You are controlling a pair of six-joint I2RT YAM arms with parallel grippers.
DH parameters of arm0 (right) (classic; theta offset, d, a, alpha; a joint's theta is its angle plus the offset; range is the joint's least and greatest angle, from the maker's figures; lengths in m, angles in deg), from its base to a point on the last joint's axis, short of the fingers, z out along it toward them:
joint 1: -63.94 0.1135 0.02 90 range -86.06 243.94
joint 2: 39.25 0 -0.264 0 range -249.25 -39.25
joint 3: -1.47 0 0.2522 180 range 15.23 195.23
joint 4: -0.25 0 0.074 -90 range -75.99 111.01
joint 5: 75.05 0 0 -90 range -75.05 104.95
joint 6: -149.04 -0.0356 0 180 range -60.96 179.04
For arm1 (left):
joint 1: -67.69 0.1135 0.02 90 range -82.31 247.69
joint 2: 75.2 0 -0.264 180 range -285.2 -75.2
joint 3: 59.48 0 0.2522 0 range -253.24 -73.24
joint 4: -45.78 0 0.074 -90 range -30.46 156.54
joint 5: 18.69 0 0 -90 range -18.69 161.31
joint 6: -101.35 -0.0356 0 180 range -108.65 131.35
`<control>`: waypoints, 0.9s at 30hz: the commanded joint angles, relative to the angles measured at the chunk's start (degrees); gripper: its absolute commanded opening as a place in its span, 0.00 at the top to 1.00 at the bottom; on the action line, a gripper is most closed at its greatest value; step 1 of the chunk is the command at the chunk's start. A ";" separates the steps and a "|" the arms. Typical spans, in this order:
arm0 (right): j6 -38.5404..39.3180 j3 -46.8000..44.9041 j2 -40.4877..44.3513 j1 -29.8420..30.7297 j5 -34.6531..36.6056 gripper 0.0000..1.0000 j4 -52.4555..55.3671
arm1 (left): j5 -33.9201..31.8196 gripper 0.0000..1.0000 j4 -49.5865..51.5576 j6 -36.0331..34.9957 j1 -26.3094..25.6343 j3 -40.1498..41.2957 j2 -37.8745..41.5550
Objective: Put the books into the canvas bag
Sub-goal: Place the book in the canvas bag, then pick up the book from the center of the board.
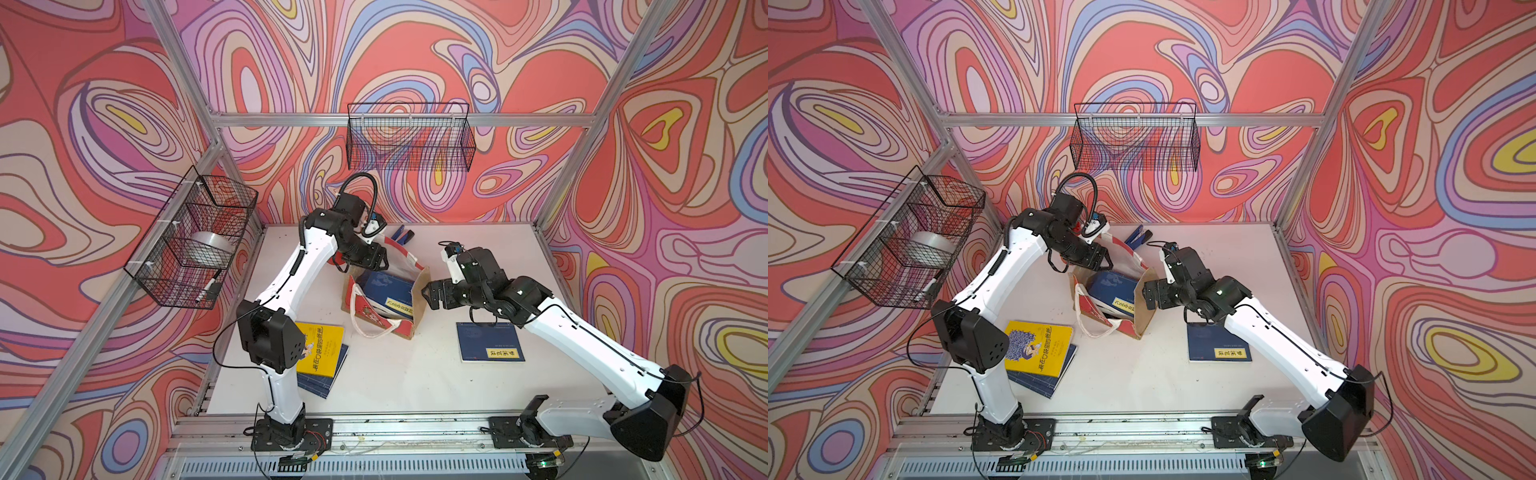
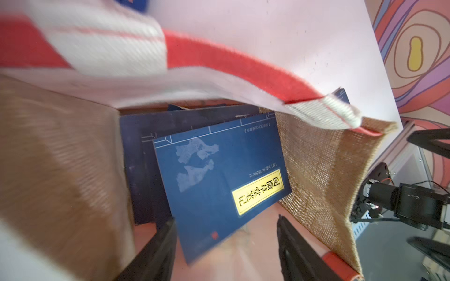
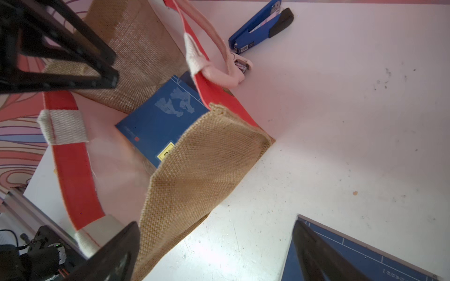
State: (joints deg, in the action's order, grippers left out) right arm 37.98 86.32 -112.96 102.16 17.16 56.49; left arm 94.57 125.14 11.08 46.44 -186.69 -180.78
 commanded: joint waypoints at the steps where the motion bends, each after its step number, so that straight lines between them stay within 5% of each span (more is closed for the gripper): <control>1: -1.83 -2.02 2.85 -0.50 5.33 0.01 1.96 | -1.07 0.28 -1.07 0.92 -0.10 -3.71 3.91; 4: -3.70 -4.75 5.37 -8.09 2.17 0.01 4.36 | 5.01 0.20 -0.54 0.89 -0.17 -3.98 7.13; 6: -3.47 -8.88 7.08 -21.17 -6.28 0.02 4.52 | 8.69 0.13 -1.00 1.07 -1.78 -1.79 9.80; 11: 1.06 -16.75 7.40 -45.96 -23.11 0.02 3.97 | 7.77 0.04 -2.49 2.39 -14.89 1.90 13.24; 14: -0.47 -18.62 5.40 -48.54 -20.66 0.02 3.08 | 8.96 0.00 -8.89 6.96 -22.59 5.64 13.25; 20: -6.66 -27.98 1.84 -56.96 -26.73 0.01 -6.57 | 10.61 0.00 -23.61 16.02 -32.35 13.69 8.21; 27: -8.65 -30.40 3.64 -57.46 -18.67 0.02 -5.48 | 0.72 0.00 -31.68 20.97 -37.32 18.23 1.01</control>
State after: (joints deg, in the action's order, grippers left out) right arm 30.88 56.07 -111.46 44.89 -4.91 52.23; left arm 100.28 100.05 28.13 10.02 -170.34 -179.03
